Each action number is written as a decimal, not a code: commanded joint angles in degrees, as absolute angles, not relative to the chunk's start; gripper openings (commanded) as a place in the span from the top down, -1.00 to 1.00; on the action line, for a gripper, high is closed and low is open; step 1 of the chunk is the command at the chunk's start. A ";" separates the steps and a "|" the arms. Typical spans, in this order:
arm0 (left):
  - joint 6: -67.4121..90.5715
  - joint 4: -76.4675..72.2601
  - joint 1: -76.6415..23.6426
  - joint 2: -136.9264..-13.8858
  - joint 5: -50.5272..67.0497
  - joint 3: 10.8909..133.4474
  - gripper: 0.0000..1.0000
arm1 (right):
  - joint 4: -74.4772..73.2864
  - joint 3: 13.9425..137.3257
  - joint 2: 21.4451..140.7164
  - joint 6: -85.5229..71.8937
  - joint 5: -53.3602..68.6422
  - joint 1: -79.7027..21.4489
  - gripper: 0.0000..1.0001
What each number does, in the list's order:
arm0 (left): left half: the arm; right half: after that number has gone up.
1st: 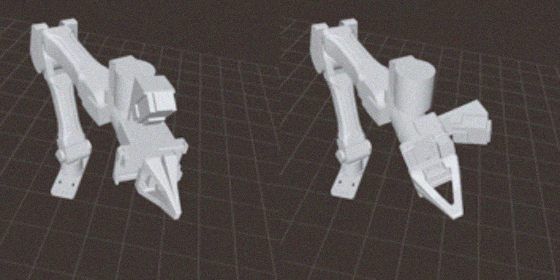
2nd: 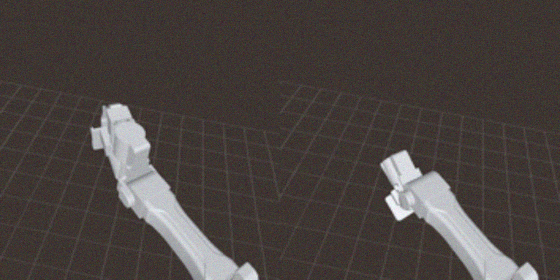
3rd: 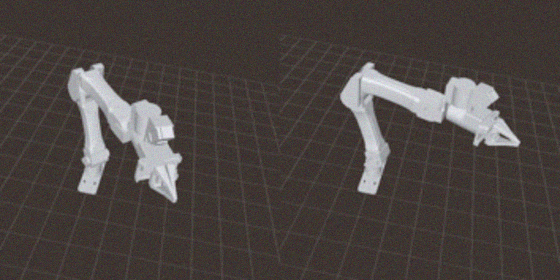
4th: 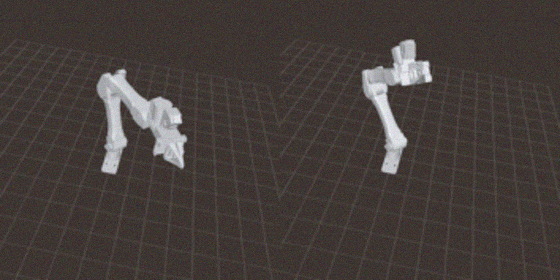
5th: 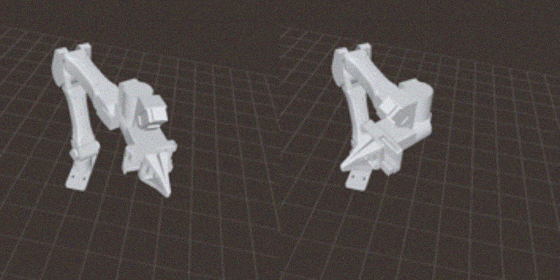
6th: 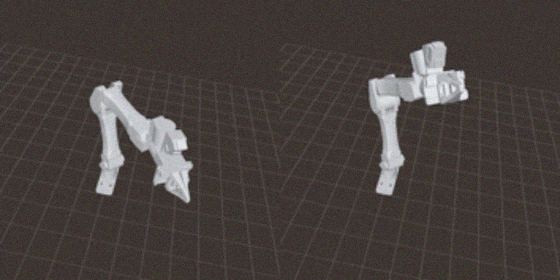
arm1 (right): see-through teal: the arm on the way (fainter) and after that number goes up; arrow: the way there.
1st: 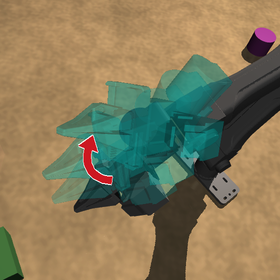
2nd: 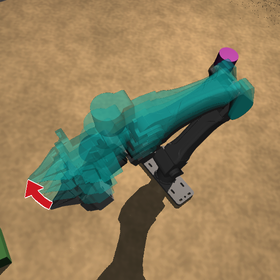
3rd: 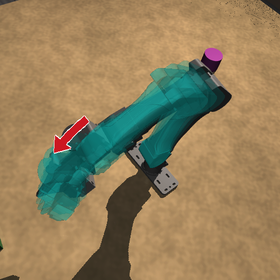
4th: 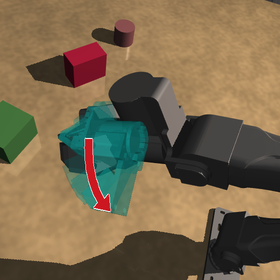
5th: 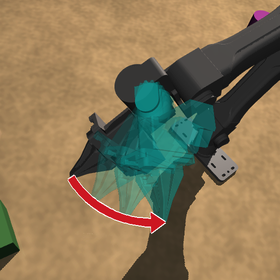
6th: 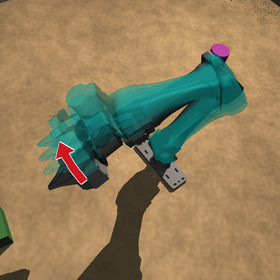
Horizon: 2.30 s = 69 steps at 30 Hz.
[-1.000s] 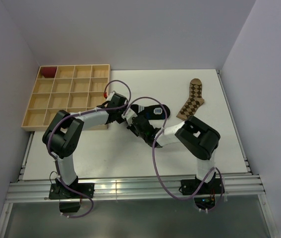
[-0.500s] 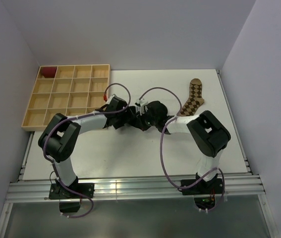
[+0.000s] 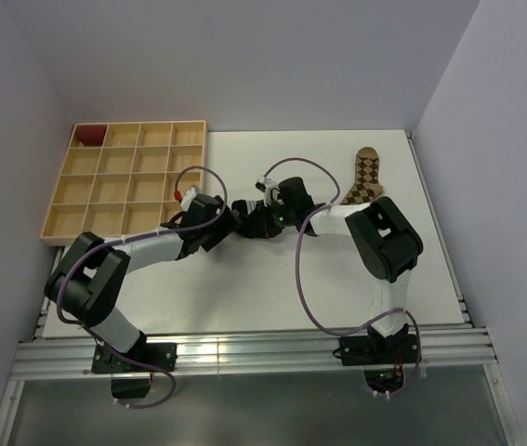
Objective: Roll the socks
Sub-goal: Roll the sock at the center of the board.
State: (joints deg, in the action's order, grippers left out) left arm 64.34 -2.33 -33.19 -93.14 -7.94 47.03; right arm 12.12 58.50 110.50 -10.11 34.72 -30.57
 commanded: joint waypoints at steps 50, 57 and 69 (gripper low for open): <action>64.78 5.97 -34.36 -105.91 -4.31 55.46 0.92 | 19.59 43.42 87.83 -13.99 14.26 -31.71 -0.28; 64.07 8.35 -35.16 -105.12 -3.78 55.72 0.92 | 21.27 44.38 87.27 -1.06 1.15 -40.85 -0.46; 62.76 10.72 -35.16 -104.50 -3.78 57.48 0.90 | 25.31 47.28 96.23 7.82 -4.30 -47.37 -0.46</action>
